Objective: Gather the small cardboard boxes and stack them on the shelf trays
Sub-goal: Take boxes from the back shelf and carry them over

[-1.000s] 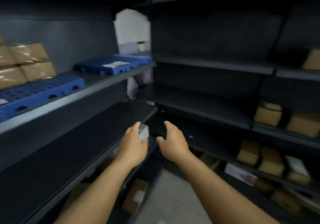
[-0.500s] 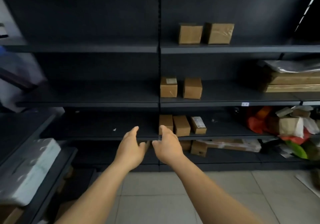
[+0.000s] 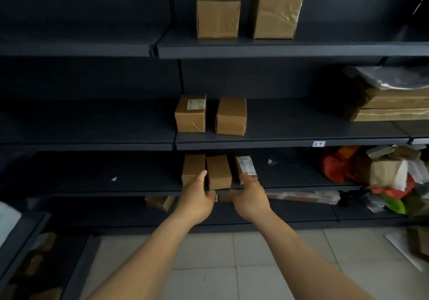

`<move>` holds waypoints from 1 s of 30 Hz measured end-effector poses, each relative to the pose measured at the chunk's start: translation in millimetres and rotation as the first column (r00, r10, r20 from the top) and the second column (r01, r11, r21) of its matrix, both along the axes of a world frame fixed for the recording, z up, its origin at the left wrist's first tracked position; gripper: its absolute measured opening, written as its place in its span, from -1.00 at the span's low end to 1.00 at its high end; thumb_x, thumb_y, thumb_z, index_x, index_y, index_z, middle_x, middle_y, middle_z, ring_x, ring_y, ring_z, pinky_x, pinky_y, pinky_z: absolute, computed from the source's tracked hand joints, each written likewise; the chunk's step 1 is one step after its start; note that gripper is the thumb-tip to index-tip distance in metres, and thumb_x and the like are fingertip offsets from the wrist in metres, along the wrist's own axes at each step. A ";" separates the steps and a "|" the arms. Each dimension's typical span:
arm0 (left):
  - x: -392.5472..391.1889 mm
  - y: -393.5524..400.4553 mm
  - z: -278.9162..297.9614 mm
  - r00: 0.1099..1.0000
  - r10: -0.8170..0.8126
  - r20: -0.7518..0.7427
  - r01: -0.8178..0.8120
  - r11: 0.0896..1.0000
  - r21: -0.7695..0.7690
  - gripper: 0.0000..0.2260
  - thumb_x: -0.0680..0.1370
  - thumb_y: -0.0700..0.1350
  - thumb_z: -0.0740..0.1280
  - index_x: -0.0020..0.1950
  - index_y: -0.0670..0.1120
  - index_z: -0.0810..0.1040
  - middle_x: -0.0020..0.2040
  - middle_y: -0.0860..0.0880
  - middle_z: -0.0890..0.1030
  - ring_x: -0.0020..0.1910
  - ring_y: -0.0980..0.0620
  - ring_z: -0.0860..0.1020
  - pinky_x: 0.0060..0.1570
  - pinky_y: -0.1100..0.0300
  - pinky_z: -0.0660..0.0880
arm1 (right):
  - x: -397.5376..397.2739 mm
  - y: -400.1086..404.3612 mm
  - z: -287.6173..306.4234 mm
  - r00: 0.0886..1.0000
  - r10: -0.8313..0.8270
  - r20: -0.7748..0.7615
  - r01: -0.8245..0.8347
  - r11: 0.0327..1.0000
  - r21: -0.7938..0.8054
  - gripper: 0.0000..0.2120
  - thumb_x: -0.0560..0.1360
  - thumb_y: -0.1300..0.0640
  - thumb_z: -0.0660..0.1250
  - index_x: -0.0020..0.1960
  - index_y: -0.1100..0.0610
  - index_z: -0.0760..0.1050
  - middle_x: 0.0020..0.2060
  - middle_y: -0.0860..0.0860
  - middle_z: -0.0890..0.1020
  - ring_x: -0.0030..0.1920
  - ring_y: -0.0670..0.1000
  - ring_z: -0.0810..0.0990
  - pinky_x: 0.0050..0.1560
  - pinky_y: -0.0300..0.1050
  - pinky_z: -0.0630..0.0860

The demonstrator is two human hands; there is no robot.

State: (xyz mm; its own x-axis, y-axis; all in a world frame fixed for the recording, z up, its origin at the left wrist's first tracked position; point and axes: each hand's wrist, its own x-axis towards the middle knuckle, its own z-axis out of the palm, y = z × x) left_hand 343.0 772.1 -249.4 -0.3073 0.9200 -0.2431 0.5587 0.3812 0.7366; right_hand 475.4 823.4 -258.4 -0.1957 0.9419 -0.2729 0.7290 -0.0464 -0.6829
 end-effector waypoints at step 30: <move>-8.4 251.3 -241.3 0.998 0.043 -0.036 -0.045 0.996 -0.077 -0.45 0.61 -0.07 0.22 0.55 0.04 0.08 0.53 -0.05 0.21 0.45 -0.03 0.29 0.30 0.17 0.31 | -1.0 269.0 -286.1 0.962 -0.036 0.269 0.092 0.976 -0.198 -0.13 0.45 -0.15 0.35 0.53 -0.17 -0.17 0.50 0.17 0.02 0.45 0.28 0.10 0.40 0.22 0.23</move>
State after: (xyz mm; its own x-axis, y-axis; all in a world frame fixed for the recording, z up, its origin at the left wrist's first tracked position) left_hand 334.6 1023.4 -490.6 -0.3564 0.8841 -0.3024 0.5644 0.4616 0.6843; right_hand 474.5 1092.4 -544.5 -0.0320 0.8673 -0.4967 0.8720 -0.2186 -0.4380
